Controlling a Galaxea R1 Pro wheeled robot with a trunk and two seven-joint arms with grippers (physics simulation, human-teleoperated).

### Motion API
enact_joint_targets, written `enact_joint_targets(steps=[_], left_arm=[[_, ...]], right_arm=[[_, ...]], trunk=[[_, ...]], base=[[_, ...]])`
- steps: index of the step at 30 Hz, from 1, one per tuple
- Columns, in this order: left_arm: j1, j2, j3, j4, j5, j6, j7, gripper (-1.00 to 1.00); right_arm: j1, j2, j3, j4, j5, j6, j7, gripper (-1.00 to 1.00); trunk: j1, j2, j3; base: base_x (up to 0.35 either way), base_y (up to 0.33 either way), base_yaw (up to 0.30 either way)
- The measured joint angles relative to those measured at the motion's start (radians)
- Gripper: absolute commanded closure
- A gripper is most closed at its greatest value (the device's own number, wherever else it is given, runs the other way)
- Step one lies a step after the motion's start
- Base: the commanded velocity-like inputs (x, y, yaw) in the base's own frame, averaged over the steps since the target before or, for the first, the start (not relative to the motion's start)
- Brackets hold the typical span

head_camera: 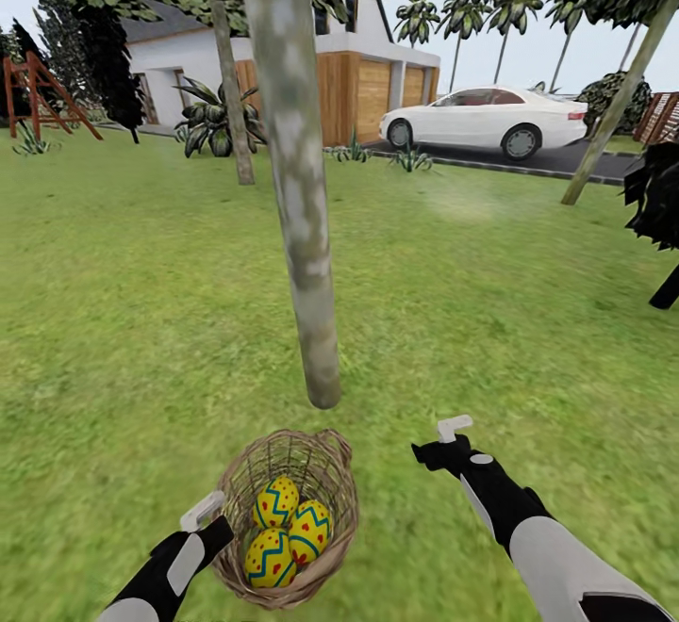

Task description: Take the three Easter eggs out of the wicker basket on the lawn in the garden, then place them on the lawn next to a single tree (choose any tree) so that all three eggs are next to the same tree and none are left in the basket.

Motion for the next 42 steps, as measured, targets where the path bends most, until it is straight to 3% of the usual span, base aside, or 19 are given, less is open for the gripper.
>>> enact_joint_targets(steps=[14,21,22,23,24,26,31,42], left_arm=[[0.000,0.000,0.001,-0.001,0.000,0.000,0.000,1.00],[0.000,0.005,0.002,-0.006,0.001,-0.001,0.001,1.00],[0.000,0.017,0.015,-0.013,0.005,-0.001,0.001,1.00],[-0.001,0.024,0.040,-0.018,-0.019,0.001,0.002,1.00],[0.000,0.029,0.068,-0.016,-0.006,0.001,0.001,1.00],[0.000,0.048,0.088,-0.020,-0.008,0.001,0.001,1.00],[0.000,0.059,0.086,-0.018,-0.001,0.001,0.001,1.00],[0.000,0.059,0.087,-0.033,-0.001,0.003,0.001,1.00]], right_arm=[[0.000,-0.003,-0.001,0.000,-0.004,-0.024,0.001,-1.00],[0.000,-0.003,-0.001,0.000,-0.005,-0.039,0.001,-1.00],[0.000,-0.003,-0.001,0.000,-0.004,-0.039,0.001,-1.00],[0.000,-0.003,-0.001,0.000,-0.004,-0.039,0.001,-1.00],[0.000,-0.003,-0.001,0.000,-0.005,-0.039,0.001,-1.00],[0.000,-0.003,-0.001,0.000,-0.005,-0.039,0.001,-1.00],[0.000,-0.003,-0.001,0.000,-0.005,-0.039,0.001,-1.00],[-0.001,-0.007,-0.005,-0.002,-0.013,-0.053,0.004,-1.00]], trunk=[[-0.001,0.000,0.000],[0.000,0.000,0.000],[0.000,0.000,0.000],[0.000,0.000,0.000],[0.000,0.000,0.000],[0.000,0.000,0.000],[0.000,0.000,0.000],[-0.001,0.000,0.000]], base=[[0.246,0.000,0.026],[0.038,0.000,0.000],[0.000,0.000,0.000],[0.000,0.000,0.000],[0.000,0.000,0.000],[0.000,0.000,0.000],[0.059,0.000,0.000],[0.326,0.000,0.000]])
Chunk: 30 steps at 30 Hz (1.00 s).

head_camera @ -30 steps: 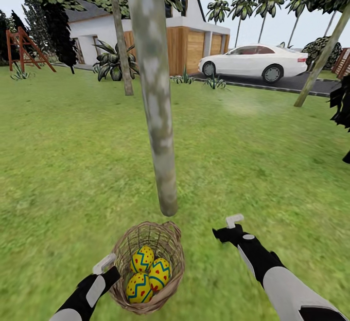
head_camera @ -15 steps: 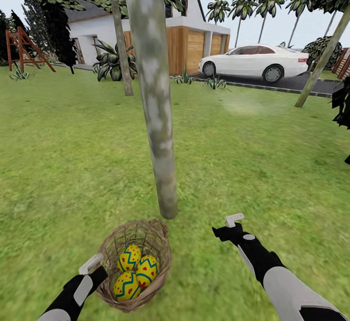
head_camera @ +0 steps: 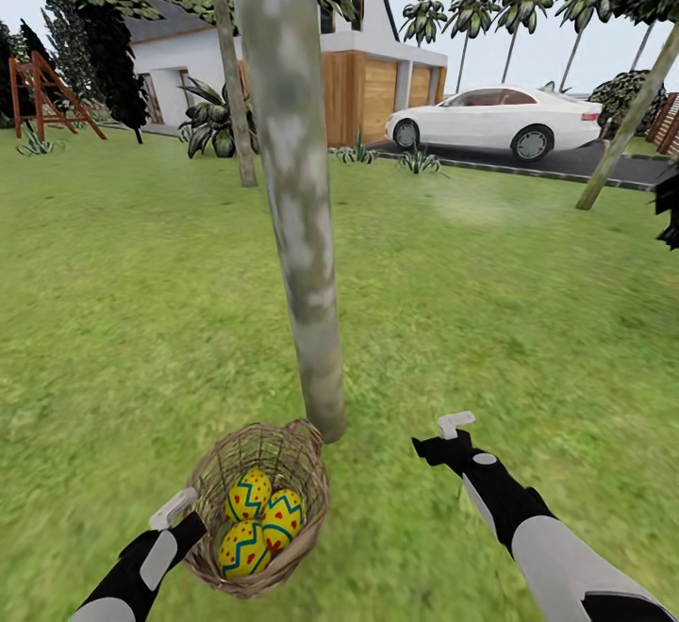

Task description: Take the three Easter eggs out of the wicker basket on the lawn in the garden, then place them on the lawn next to a single tree (choose any tree) so that all three eggs are next to the same tree and none are left in the basket.

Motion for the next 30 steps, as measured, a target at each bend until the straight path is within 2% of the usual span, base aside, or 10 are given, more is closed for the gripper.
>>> enact_joint_targets(steps=[8,17,18,20,21,23,24,25,26,30], left_arm=[[0.000,0.000,0.000,0.000,0.000,-0.001,0.000,1.00],[0.000,0.015,0.000,0.000,0.000,-0.002,0.000,1.00],[0.000,0.015,0.000,0.000,0.000,-0.001,0.000,1.00],[0.000,0.015,0.000,0.000,0.000,-0.002,0.000,1.00],[0.000,0.015,0.000,0.000,0.000,-0.001,0.000,1.00],[0.000,0.015,0.000,0.000,-0.001,-0.002,0.000,1.00],[0.000,0.015,0.000,0.000,0.000,-0.002,0.000,1.00],[0.000,0.015,0.000,0.000,0.001,-0.002,0.000,1.00],[0.000,0.015,0.000,0.000,0.000,-0.002,0.000,1.00],[0.000,0.015,0.000,-0.001,0.000,-0.002,0.000,1.00]], right_arm=[[0.000,0.000,0.000,0.001,-0.001,0.000,0.000,-1.00],[0.000,-0.004,-0.004,-0.002,-0.001,0.004,0.009,-1.00],[-0.001,-0.006,-0.008,-0.007,-0.005,0.009,0.011,-1.00],[-0.003,-0.017,-0.024,-0.022,-0.060,0.020,0.033,-1.00],[-0.008,-0.045,-0.026,-0.032,-0.074,0.065,0.082,-1.00],[-0.016,-0.094,-0.024,-0.126,-0.076,0.351,0.231,-1.00],[-0.017,-0.147,-0.015,-0.227,-0.073,0.552,0.414,-1.00],[-0.017,-0.182,0.000,-0.248,-0.069,0.618,0.549,-1.00],[-0.017,-0.199,0.033,-0.253,-0.060,0.639,0.640,-1.00],[-0.018,-0.222,0.060,-0.255,-0.045,0.645,0.760,-1.00]], trunk=[[0.001,0.000,0.000],[0.001,0.000,0.000],[0.001,0.000,0.000],[0.001,0.000,0.000],[0.001,0.000,0.000],[0.001,0.000,0.000],[0.001,0.000,0.000],[0.001,0.000,0.000],[0.001,0.000,0.000],[0.001,0.000,0.000]], base=[[0.049,0.000,0.000],[0.126,0.000,0.000],[0.000,0.000,0.000],[0.000,0.000,0.000],[0.000,0.000,0.000],[0.000,0.000,0.000],[0.000,0.000,0.000],[0.000,0.000,0.000],[0.000,0.000,0.000],[0.000,0.000,0.000]])
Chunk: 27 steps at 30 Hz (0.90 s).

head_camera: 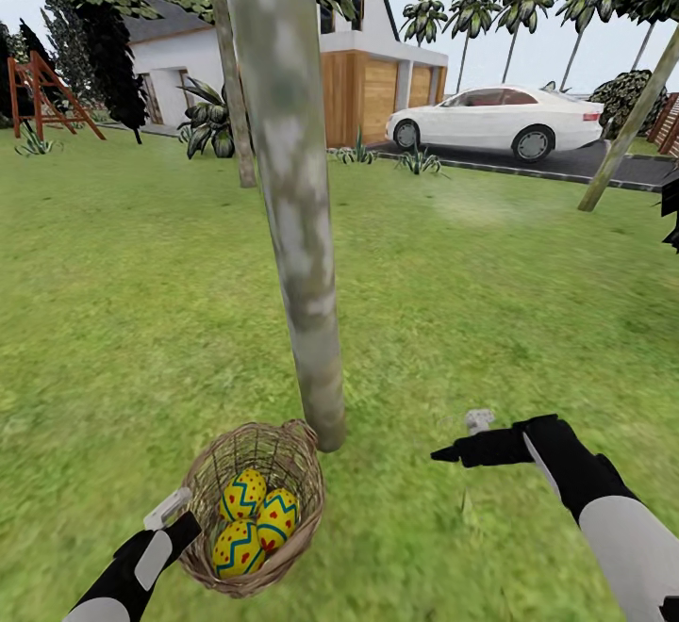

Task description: Take the three Easter eggs out of the wicker basket on the lawn in the garden, then place them on the lawn next to a single tree (choose any tree) so that all three eggs are next to the same tree and none are left in the basket.

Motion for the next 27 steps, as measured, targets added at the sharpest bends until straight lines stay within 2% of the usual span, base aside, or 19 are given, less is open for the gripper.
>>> enact_joint_targets(steps=[2,5,9,12,27], left_arm=[[0.000,0.000,0.000,0.000,0.000,0.000,0.000,1.00],[0.000,0.000,0.000,0.001,0.001,0.000,-0.002,1.00],[0.000,0.003,0.000,0.000,0.000,0.000,-0.006,1.00],[0.000,0.004,0.000,-0.001,-0.002,0.000,-0.010,1.00],[0.000,0.003,0.000,-0.002,0.000,0.000,-0.011,1.00]], right_arm=[[0.000,-0.009,0.002,-0.002,0.001,-0.001,0.069,-1.00],[0.001,-0.012,0.003,-0.003,0.000,-0.008,0.275,-1.00],[0.004,-0.008,0.004,0.002,0.000,-0.012,0.412,-1.00],[0.011,-0.006,0.013,0.000,0.002,-0.018,0.435,-1.00],[0.012,-0.003,0.013,-0.003,0.004,-0.021,0.436,-1.00]], trunk=[[0.004,-0.007,-0.003],[0.015,-0.028,-0.012],[0.031,-0.056,-0.025],[0.042,-0.077,-0.034],[0.100,-0.182,-0.081]], base=[[0.000,0.000,0.000],[0.000,0.000,0.000],[0.000,0.000,0.000],[0.000,0.000,0.000],[0.000,0.000,0.000]])
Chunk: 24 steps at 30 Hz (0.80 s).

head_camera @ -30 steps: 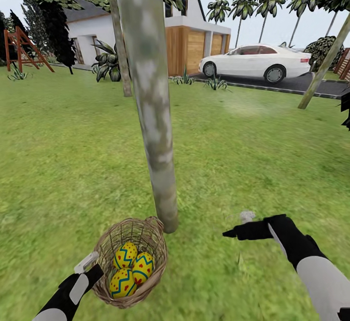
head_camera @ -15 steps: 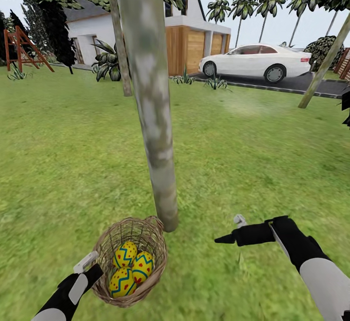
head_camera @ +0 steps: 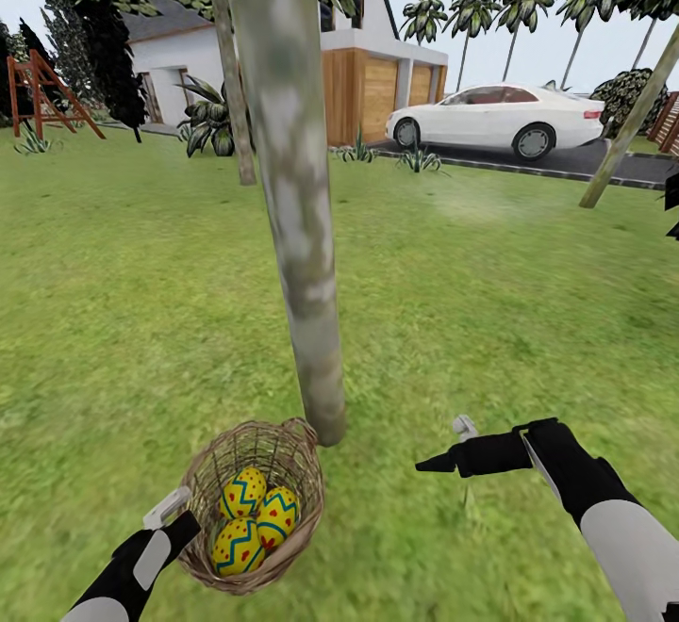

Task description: Take the three Easter eggs out of the wicker basket on the lawn in the garden, then place them on the lawn next to a single tree (choose any tree) so that all three eggs are next to the same tree and none are left in the basket.

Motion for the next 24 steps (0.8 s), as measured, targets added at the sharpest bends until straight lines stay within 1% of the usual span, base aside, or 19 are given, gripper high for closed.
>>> enact_joint_targets(steps=[4,7,8,9,11,24], left_arm=[[0.000,0.001,0.000,0.000,-0.001,0.000,-0.004,1.00],[0.000,0.004,0.001,-0.001,0.007,-0.001,-0.045,1.00],[0.000,0.010,0.002,0.000,0.001,-0.001,-0.051,1.00],[0.000,0.014,0.001,0.001,-0.007,0.000,-0.052,1.00],[0.000,0.020,0.001,0.001,-0.003,0.000,-0.053,1.00],[0.000,0.021,0.000,0.002,-0.001,-0.001,-0.056,1.00]], right_arm=[[0.000,0.000,0.000,0.001,0.000,0.000,-0.001,-1.00],[0.000,0.001,0.000,0.001,0.000,0.000,-0.001,-1.00],[0.000,0.001,0.000,0.001,0.000,0.000,-0.001,-1.00],[0.000,0.001,0.000,0.002,0.000,0.000,-0.001,-1.00],[0.000,0.001,0.000,0.002,0.000,0.000,-0.001,-1.00],[0.000,0.001,0.000,0.008,0.000,0.000,-0.004,-1.00]], trunk=[[0.015,-0.028,-0.013],[0.027,-0.049,-0.022],[0.031,-0.056,-0.025],[0.035,-0.063,-0.028],[0.042,-0.077,-0.034],[0.092,-0.168,-0.075]], base=[[0.000,0.000,0.000],[0.000,0.000,0.000],[0.000,0.000,0.000],[0.000,0.000,0.000],[0.000,0.000,0.000],[0.000,0.000,0.000]])
